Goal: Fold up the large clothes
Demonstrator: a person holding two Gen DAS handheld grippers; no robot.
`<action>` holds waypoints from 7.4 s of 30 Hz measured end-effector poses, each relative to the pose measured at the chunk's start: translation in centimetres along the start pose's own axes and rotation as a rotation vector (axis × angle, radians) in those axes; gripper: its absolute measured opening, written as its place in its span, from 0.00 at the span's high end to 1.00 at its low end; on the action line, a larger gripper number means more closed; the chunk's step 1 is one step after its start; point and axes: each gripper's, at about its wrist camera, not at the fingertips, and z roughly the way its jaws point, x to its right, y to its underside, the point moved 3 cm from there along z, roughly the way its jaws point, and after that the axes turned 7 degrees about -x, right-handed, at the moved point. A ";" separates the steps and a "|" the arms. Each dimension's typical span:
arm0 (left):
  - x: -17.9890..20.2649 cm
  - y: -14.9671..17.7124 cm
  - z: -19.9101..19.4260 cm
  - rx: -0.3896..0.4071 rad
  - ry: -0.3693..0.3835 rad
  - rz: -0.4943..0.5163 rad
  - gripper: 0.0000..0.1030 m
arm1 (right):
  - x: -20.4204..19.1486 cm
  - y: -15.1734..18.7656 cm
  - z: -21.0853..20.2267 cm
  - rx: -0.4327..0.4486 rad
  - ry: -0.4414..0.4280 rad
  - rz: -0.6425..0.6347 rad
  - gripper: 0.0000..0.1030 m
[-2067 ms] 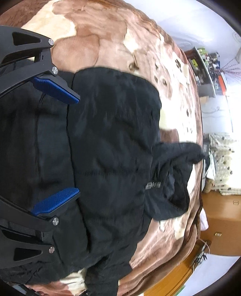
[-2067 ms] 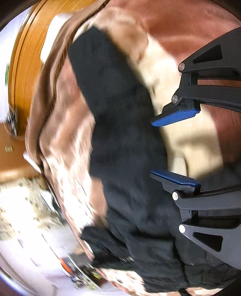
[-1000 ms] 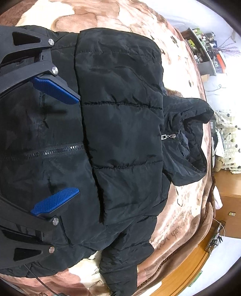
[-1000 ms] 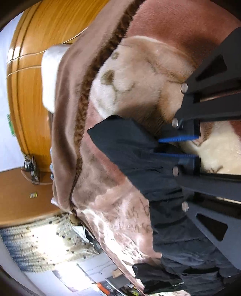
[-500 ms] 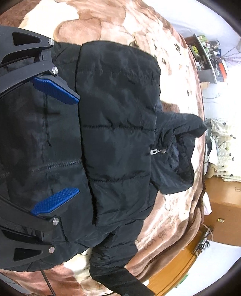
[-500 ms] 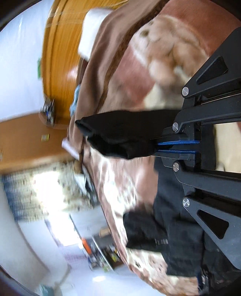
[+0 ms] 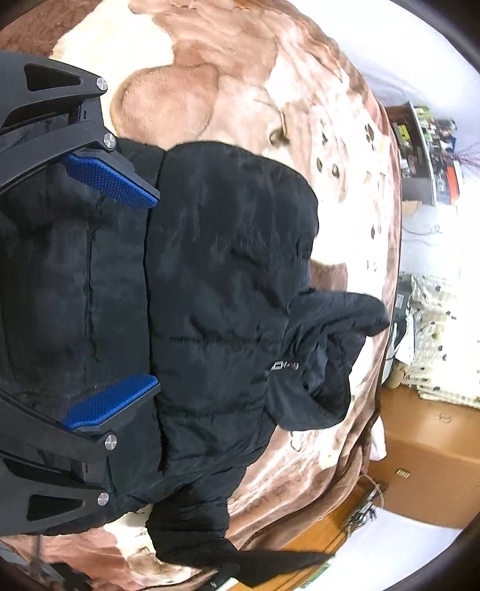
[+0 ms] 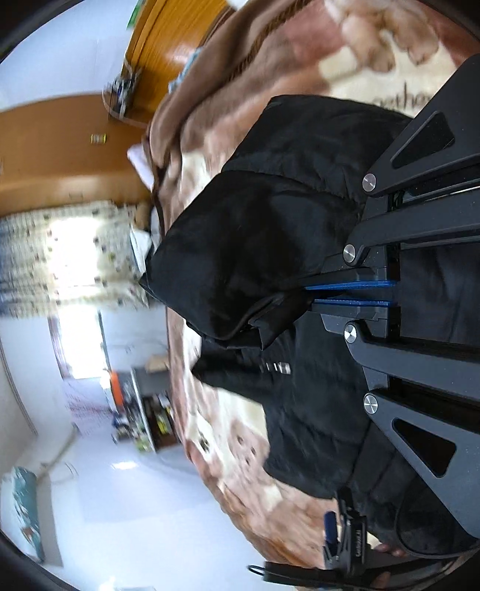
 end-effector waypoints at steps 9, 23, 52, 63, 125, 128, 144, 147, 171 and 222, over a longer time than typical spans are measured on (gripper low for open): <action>-4.2 0.0 -0.1 -0.024 0.104 -0.102 0.11 | -7.0 1.7 5.0 -0.109 -0.131 -0.072 0.96; -1.3 -1.4 1.5 -0.091 0.269 -0.074 0.11 | -8.8 5.4 9.2 -0.302 -0.276 0.025 0.78; 8.5 -4.0 8.9 -0.252 0.217 0.031 0.09 | 14.0 6.3 -27.0 -0.017 0.463 0.087 0.52; 11.1 -3.1 9.3 -0.226 0.129 0.088 0.77 | 15.7 7.8 -21.1 -0.087 0.470 0.194 0.41; -3.3 -4.9 7.2 -0.068 -0.059 -0.001 0.43 | 1.7 4.1 10.6 -0.326 0.035 0.080 0.36; -3.5 -5.2 4.7 0.002 -0.038 -0.008 0.35 | 0.2 2.2 8.4 -0.239 0.029 0.026 0.36; -0.7 -6.7 10.4 -0.076 -0.047 0.075 0.24 | -3.8 3.9 15.0 -0.360 -0.023 -0.077 0.36; -0.6 -6.6 11.0 -0.079 -0.055 0.086 0.22 | -3.6 4.2 15.4 -0.372 -0.031 -0.089 0.36; -1.7 -22.1 6.7 -0.019 0.128 0.034 0.16 | 3.8 -9.2 15.4 -0.236 -0.098 0.164 0.29; -5.0 -13.9 6.0 0.019 0.194 -0.105 0.93 | -0.5 -0.2 9.6 -0.170 0.038 -0.158 1.00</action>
